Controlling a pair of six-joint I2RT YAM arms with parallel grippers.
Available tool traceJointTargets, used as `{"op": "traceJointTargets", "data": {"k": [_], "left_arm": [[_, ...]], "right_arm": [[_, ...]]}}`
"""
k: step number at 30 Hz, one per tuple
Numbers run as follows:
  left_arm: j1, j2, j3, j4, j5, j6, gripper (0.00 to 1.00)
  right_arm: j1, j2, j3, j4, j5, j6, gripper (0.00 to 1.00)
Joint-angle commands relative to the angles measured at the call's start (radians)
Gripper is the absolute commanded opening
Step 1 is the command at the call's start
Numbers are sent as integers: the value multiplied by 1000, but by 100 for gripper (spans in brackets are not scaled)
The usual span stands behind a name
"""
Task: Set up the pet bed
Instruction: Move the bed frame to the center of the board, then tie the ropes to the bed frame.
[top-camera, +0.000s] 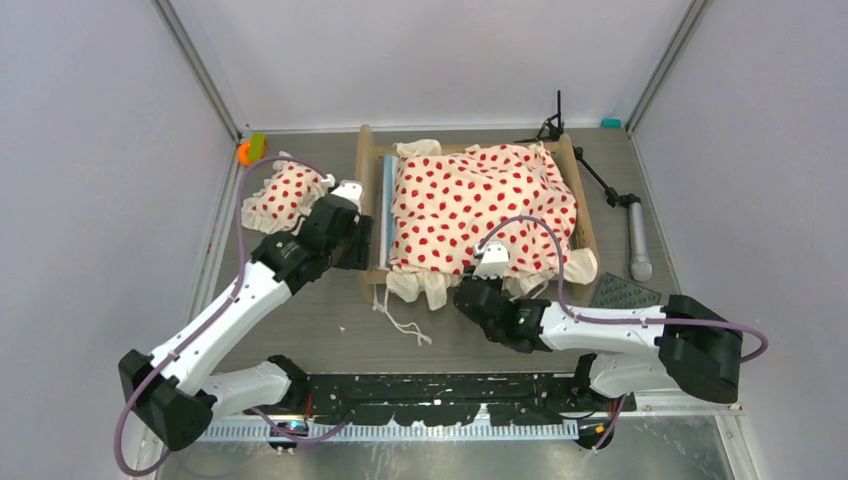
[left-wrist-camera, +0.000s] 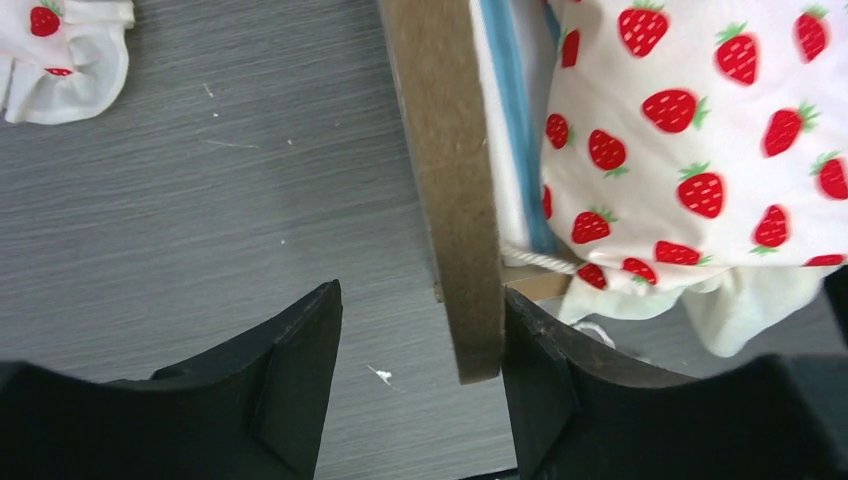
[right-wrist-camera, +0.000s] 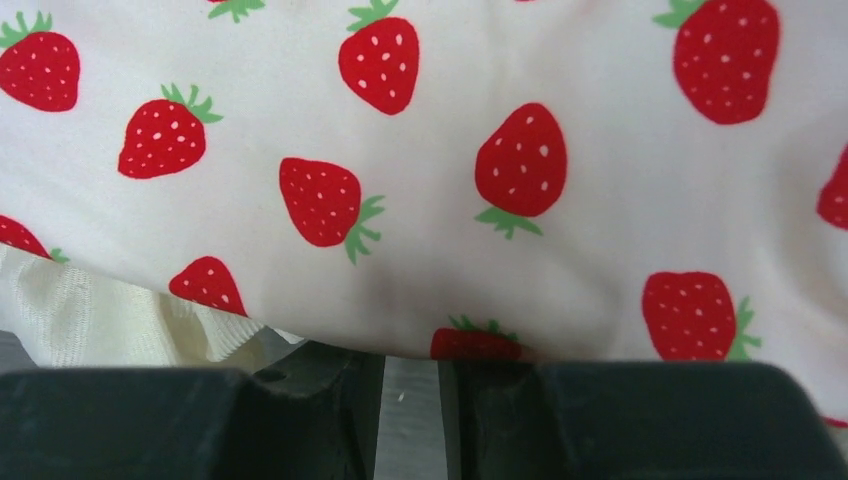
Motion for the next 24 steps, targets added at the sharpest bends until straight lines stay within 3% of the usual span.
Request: {"op": "traceJointTargets", "data": {"k": [1, 6, 10, 14, 18, 24], "left_arm": [[1, 59, 51, 75, -80, 42, 59], [45, 100, 70, 92, -90, 40, 58], [82, 102, 86, 73, -69, 33, 61], [86, 27, 63, 83, -71, 42, 64], [86, -42, 51, 53, -73, 41, 65], [86, -182, 11, 5, -139, 23, 66]], "right_arm": [[-125, 37, 42, 178, -123, -172, 31], [-156, 140, 115, 228, -235, -250, 34], [-144, 132, 142, 204, -293, -236, 34], [44, 97, 160, 150, -109, -212, 40], [220, 177, 242, 122, -31, -195, 46], [300, 371, 414, 158, -122, -225, 51]]}}
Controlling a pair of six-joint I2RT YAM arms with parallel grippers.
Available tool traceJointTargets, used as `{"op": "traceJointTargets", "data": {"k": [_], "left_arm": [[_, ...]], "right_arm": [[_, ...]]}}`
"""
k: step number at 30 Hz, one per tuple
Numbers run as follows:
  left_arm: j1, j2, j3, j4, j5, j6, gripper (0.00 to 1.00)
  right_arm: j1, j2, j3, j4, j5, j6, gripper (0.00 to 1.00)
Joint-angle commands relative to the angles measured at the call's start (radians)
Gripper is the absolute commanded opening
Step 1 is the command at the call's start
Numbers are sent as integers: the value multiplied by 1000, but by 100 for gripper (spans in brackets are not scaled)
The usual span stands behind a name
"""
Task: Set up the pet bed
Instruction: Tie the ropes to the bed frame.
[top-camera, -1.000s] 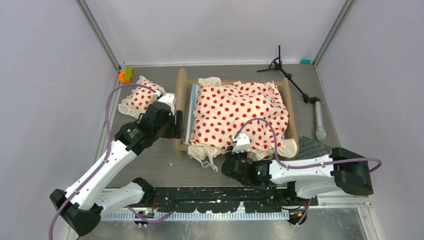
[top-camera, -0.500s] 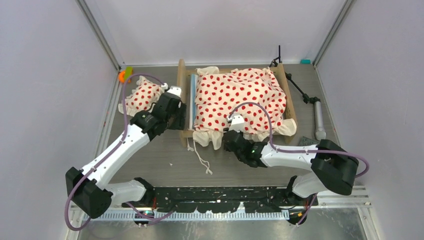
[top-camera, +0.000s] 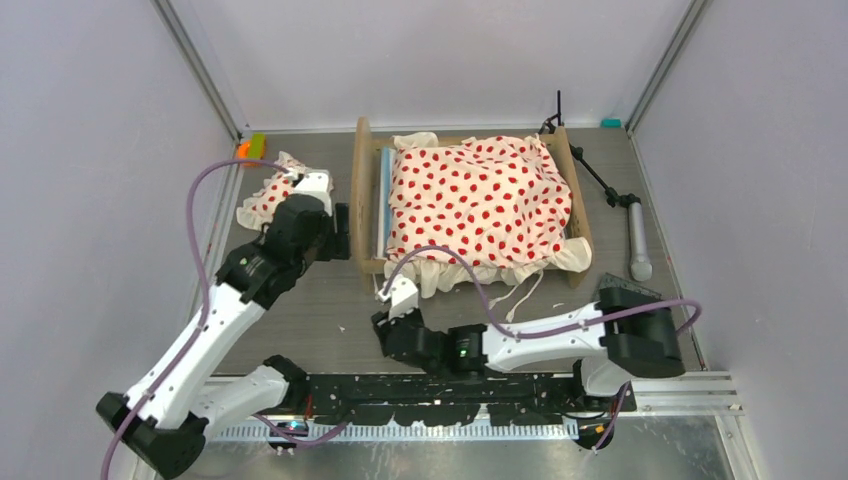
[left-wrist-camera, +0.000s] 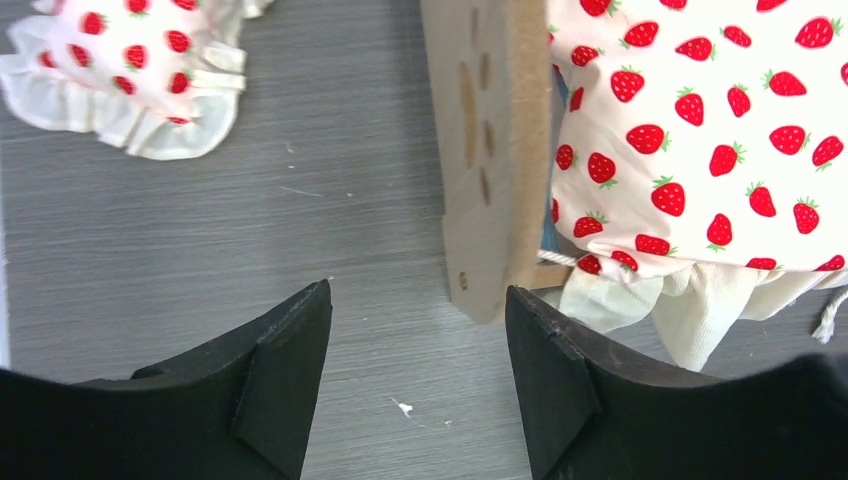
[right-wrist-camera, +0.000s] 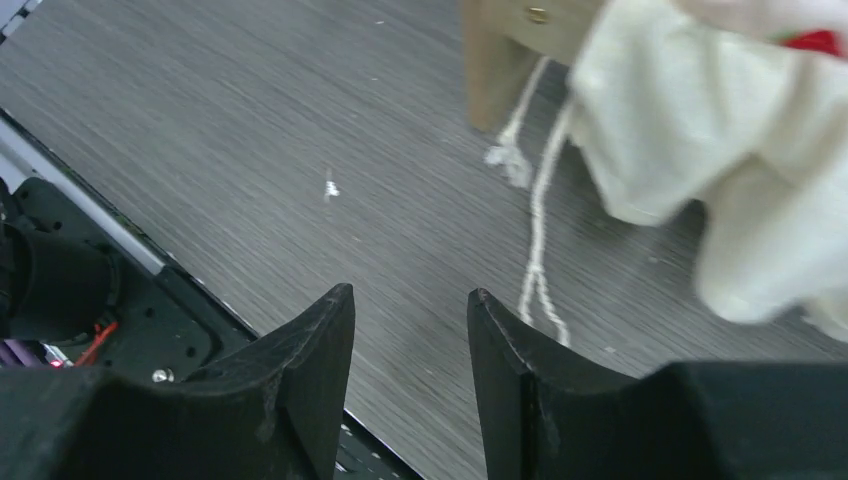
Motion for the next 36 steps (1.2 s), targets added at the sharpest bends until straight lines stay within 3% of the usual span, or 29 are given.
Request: {"op": "traceJointTargets", "data": {"k": [1, 9, 18, 36], "left_arm": [[11, -126, -25, -37, -96, -3, 66], [11, -264, -57, -80, -135, -19, 67], [11, -258, -68, -88, -132, -12, 67], [11, -244, -96, -70, -124, -4, 69]], "right_arm": [[2, 122, 121, 40, -23, -29, 51], [-117, 301, 209, 106, -117, -89, 53], [-183, 385, 274, 79, -135, -185, 58], [-224, 504, 278, 150, -161, -187, 58]]}}
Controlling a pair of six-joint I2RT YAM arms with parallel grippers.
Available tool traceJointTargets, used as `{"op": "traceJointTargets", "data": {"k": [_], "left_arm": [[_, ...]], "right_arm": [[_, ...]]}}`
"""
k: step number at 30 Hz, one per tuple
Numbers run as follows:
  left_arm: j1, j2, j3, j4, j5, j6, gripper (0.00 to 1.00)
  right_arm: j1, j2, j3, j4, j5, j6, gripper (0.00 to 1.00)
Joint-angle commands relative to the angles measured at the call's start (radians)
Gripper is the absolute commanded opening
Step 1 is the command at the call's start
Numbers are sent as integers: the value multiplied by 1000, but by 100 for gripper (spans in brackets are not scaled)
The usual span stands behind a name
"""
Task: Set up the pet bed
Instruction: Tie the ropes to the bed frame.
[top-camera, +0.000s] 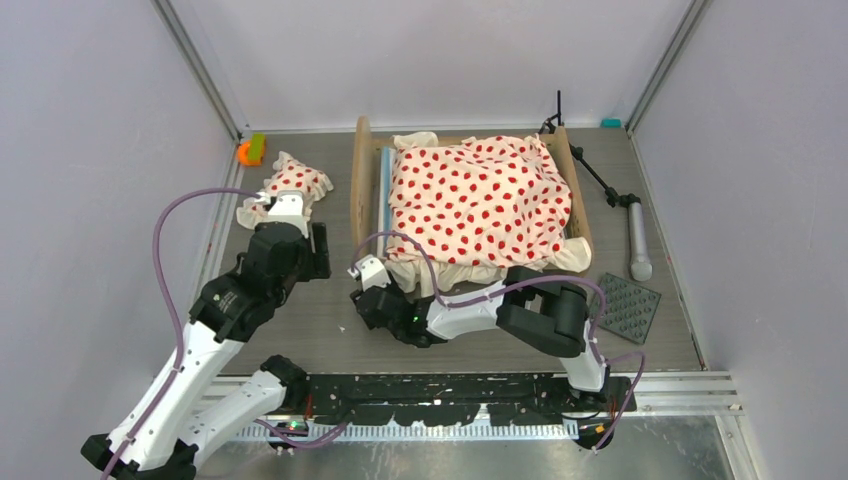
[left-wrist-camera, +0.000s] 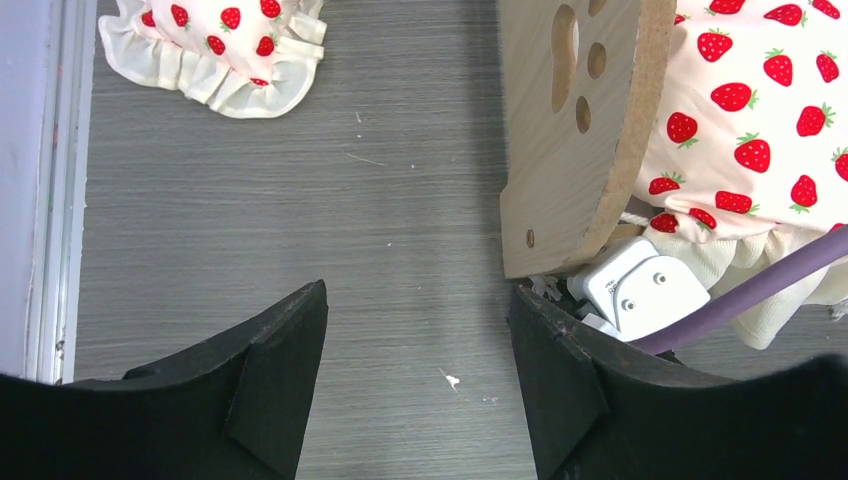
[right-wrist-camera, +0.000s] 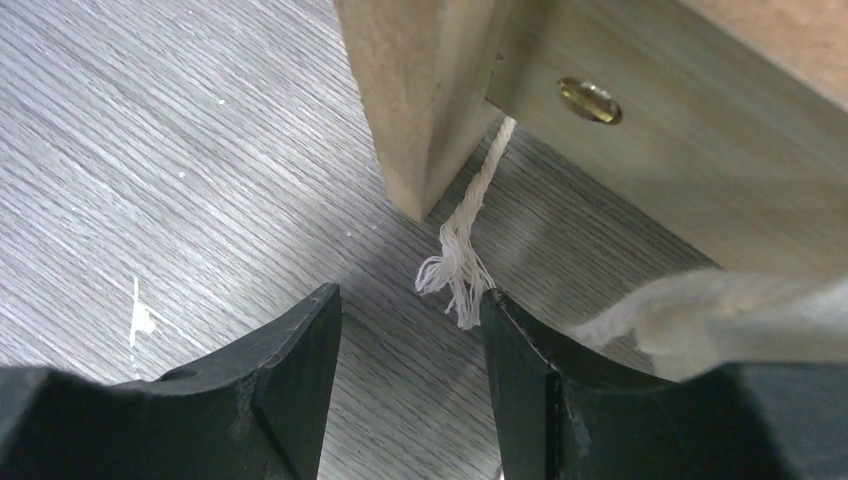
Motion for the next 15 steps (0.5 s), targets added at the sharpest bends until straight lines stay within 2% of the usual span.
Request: {"op": "traceJointTargets", "data": {"k": [1, 6, 12, 15], "left_arm": [[4, -2, -5, 25, -10, 2, 69], [4, -3, -5, 24, -11, 3, 69], [4, -8, -12, 21, -11, 4, 69], [4, -14, -22, 20, -6, 0, 69]], "right_arm": [[-21, 29, 26, 44, 7, -10, 58], [-30, 56, 33, 37, 23, -31, 55], [-35, 59, 13, 38, -5, -38, 20], [-33, 30, -27, 65, -30, -32, 6]]}}
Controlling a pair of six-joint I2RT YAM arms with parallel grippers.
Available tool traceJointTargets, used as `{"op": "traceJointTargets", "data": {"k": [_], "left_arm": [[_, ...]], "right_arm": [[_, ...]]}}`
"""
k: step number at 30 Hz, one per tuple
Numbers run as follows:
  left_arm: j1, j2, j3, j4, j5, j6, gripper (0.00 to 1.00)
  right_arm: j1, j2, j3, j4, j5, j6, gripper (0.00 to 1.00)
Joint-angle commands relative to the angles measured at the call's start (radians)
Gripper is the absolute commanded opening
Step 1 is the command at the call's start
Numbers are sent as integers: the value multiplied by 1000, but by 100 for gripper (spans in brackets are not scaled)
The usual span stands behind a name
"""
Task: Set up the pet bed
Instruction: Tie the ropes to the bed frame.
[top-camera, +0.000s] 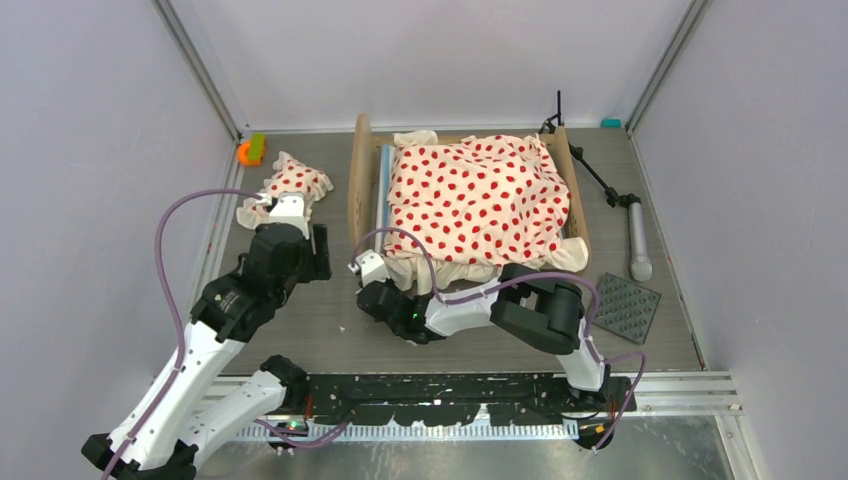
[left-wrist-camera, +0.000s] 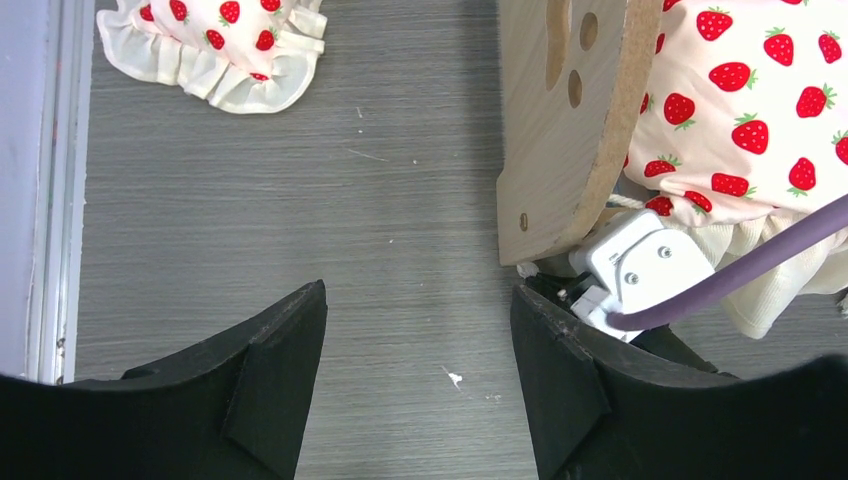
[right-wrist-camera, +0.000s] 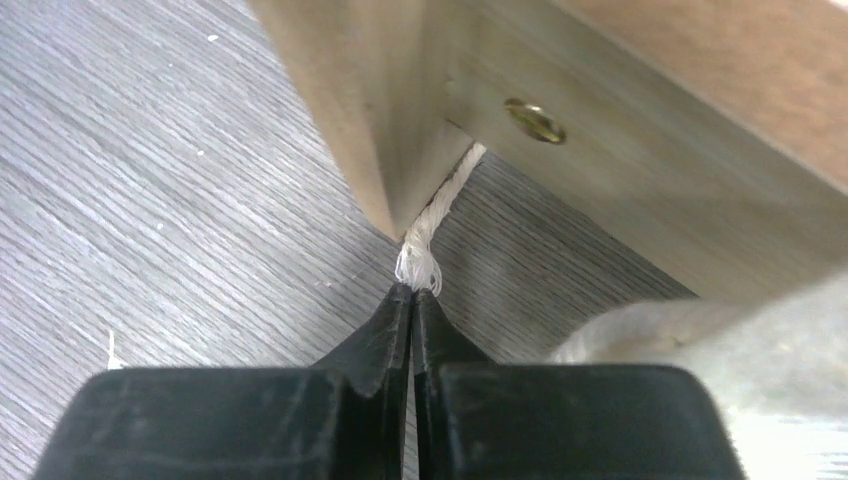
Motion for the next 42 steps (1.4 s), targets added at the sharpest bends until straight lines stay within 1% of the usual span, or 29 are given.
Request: {"op": "traceJointTargets", "data": {"k": [1, 2, 5, 11, 14, 17, 20, 24, 27, 30, 34, 38, 42], "left_arm": [[4, -16, -12, 19, -4, -5, 69], [5, -17, -16, 17, -2, -7, 69], [5, -20, -21, 7, 13, -22, 69], [4, -61, -36, -22, 95, -93, 70], [4, -109, -68, -7, 193, -137, 70], [5, -154, -129, 10, 294, -209, 65], [5, -182, -194, 29, 340, -280, 62], [4, -187, -274, 94, 367, -369, 61], [3, -177, -333, 162, 388, -407, 60], [-1, -157, -385, 227, 421, -438, 60], [-21, -155, -486, 368, 485, -499, 60], [-50, -150, -535, 436, 475, -517, 59], [-72, -122, -566, 458, 456, -517, 54]], "right_arm": [[-3, -17, -57, 8, -48, 8, 2], [3, -28, -77, 15, -50, 10, 0], [36, -68, -118, 24, -39, 17, 0], [119, -148, -207, 55, -20, 63, 0], [152, -177, -233, 61, -30, 84, 0], [184, -204, -258, 69, -26, 105, 0], [205, -237, -306, 109, -14, 134, 0], [210, -284, -382, 181, -23, 180, 0], [210, -317, -428, 250, -36, 205, 0], [210, -354, -451, 294, -45, 216, 0], [210, -380, -456, 339, -66, 215, 0], [210, -399, -457, 358, -63, 203, 0], [210, -423, -460, 370, -69, 197, 0]]}}
